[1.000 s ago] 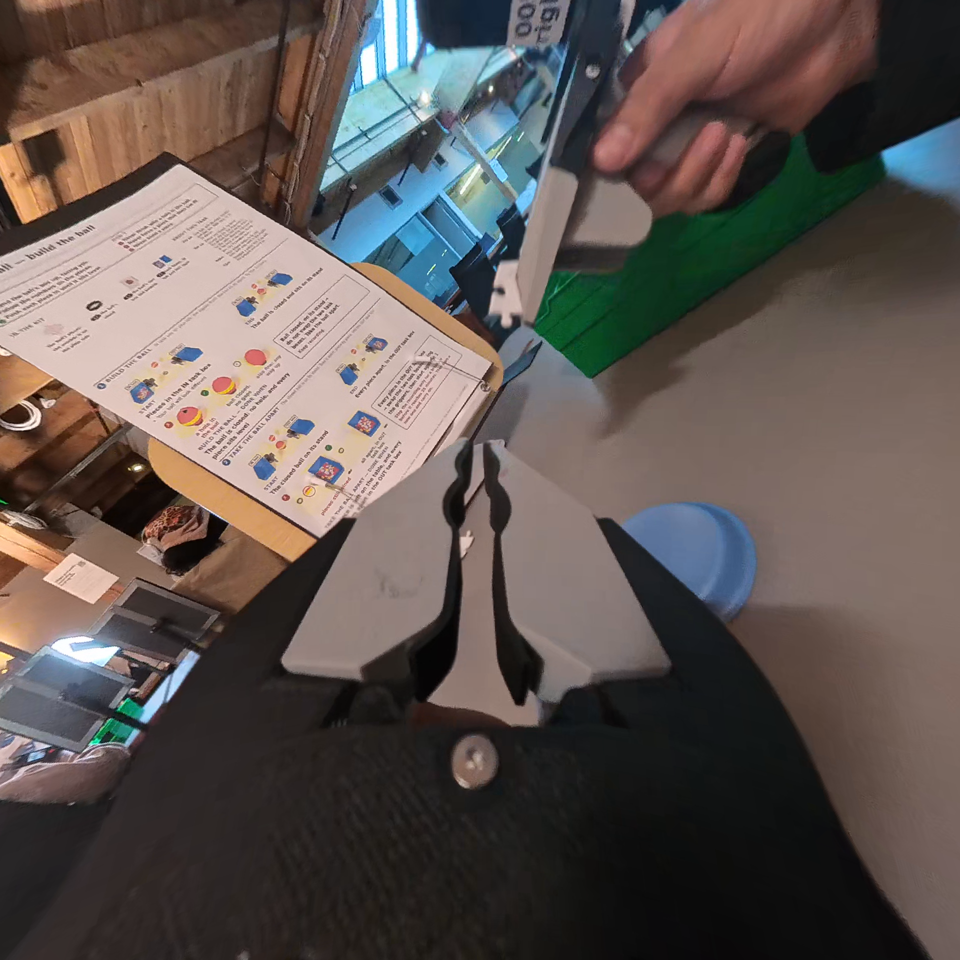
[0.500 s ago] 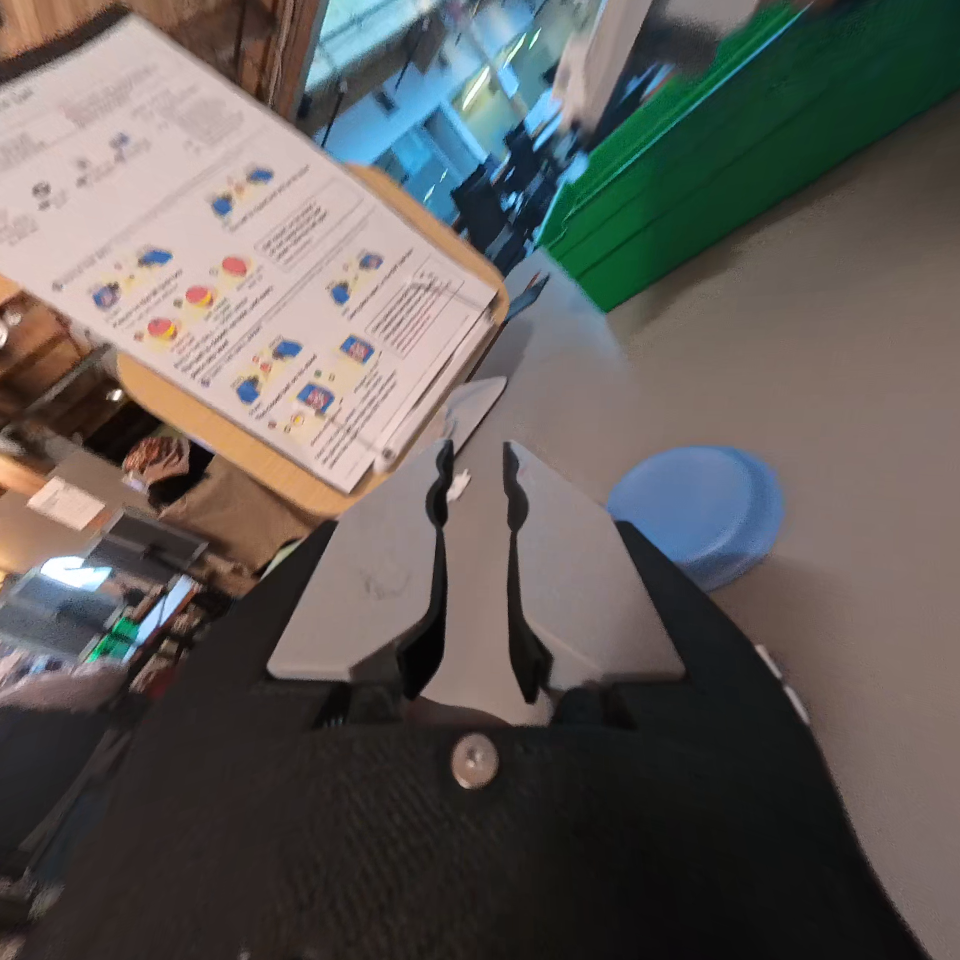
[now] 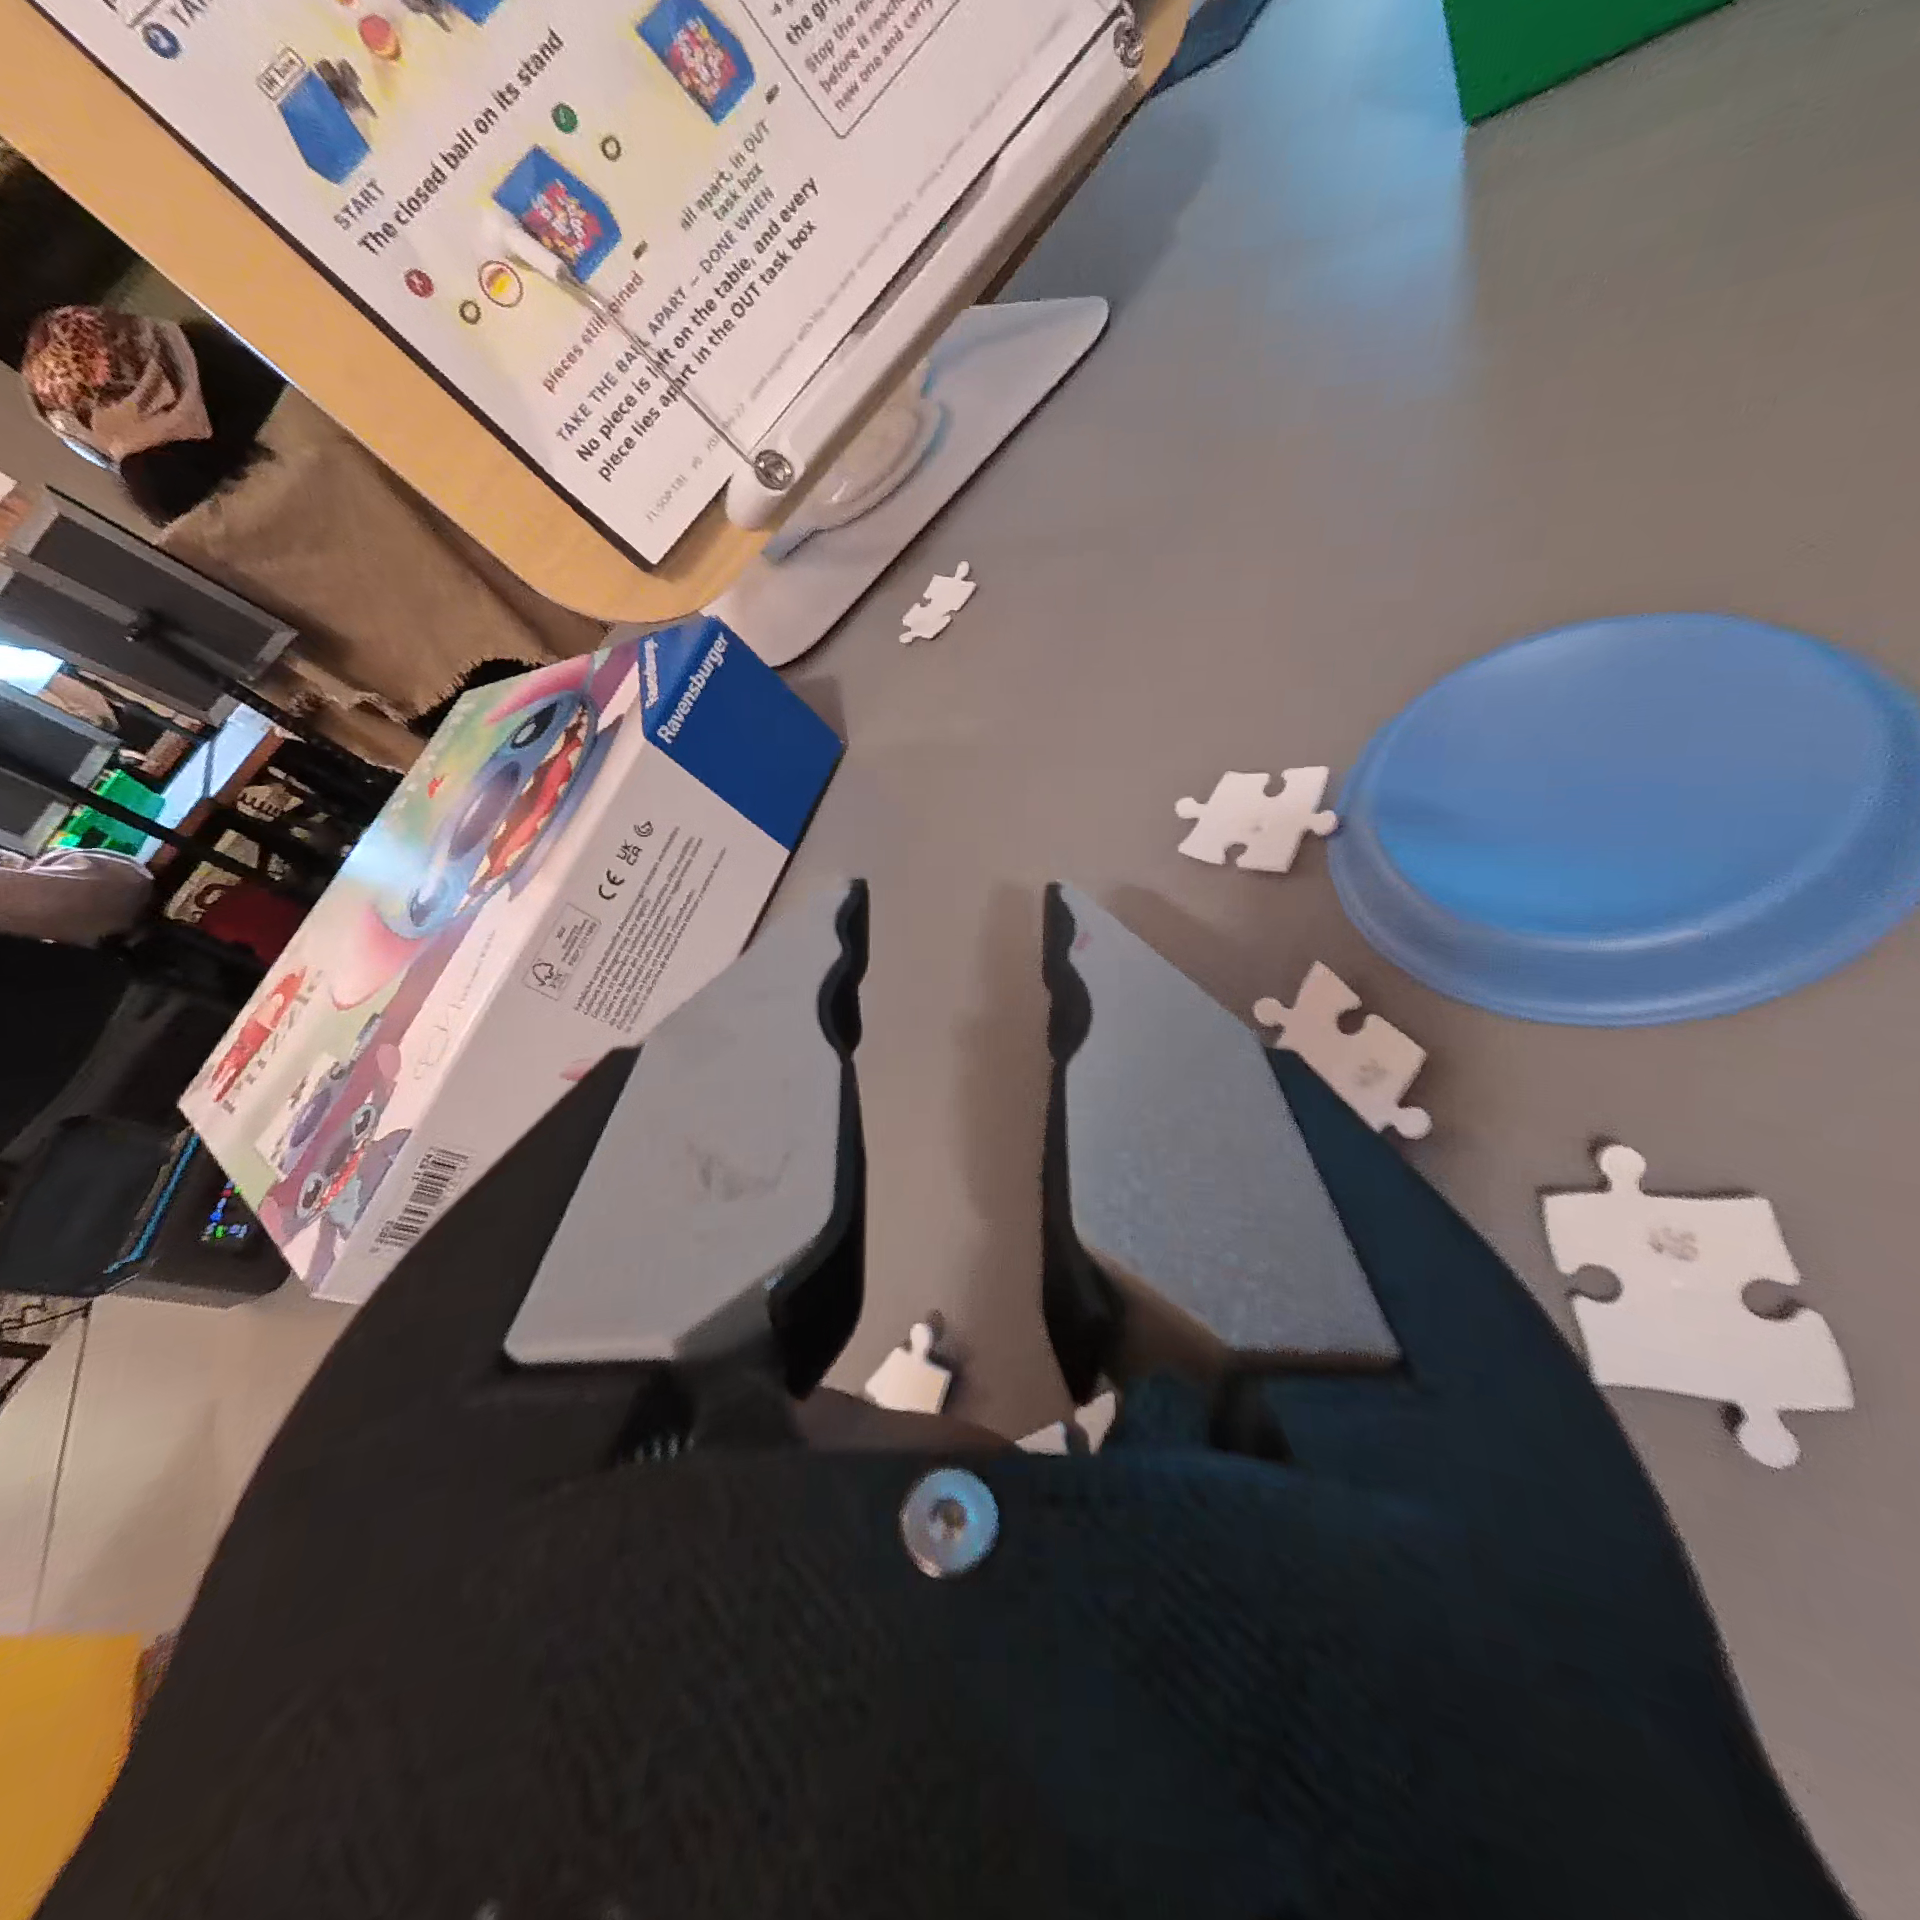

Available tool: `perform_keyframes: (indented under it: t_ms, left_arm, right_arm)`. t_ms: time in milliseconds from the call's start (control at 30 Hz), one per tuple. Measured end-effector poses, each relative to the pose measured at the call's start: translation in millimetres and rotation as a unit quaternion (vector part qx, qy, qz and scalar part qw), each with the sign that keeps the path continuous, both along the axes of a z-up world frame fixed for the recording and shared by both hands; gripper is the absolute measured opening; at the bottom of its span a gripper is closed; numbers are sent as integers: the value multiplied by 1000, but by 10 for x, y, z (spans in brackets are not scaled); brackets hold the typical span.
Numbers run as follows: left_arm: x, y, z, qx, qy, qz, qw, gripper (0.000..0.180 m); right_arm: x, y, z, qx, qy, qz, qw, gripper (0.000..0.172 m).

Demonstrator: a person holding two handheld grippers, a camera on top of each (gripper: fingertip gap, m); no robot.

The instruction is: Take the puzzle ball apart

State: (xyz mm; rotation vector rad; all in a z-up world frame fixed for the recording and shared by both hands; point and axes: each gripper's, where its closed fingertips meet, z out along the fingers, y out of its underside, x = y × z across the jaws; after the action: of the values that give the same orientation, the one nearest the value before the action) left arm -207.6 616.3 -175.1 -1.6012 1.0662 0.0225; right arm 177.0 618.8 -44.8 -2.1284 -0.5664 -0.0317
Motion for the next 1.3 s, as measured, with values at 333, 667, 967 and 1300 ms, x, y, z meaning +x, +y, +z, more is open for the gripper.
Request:
perform_keyframes:
  t_ms: [333, 667, 967, 1300]
  left_arm:
    - [-102, 62, -42, -13, 11, 24, 1000, 30]
    - [-297, 178, -180, -65, -7, 66, 996, 30]
    - [-355, 204, -206, -80, -11, 73, 994, 31]
    - [-521, 258, -148, -95, -35, 103, 990, 30]
  right_arm:
    - [411, 78, -696, -157, 5, -25, 987, 43]
    - [-2416, 425, -1196, -90, 92, 197, 972, 45]
    - [-2901, 1569, -1810, -55, 18, 189, 980, 69]
    - [-2954, 918, -1883, -127, 51, 289, 948, 15]
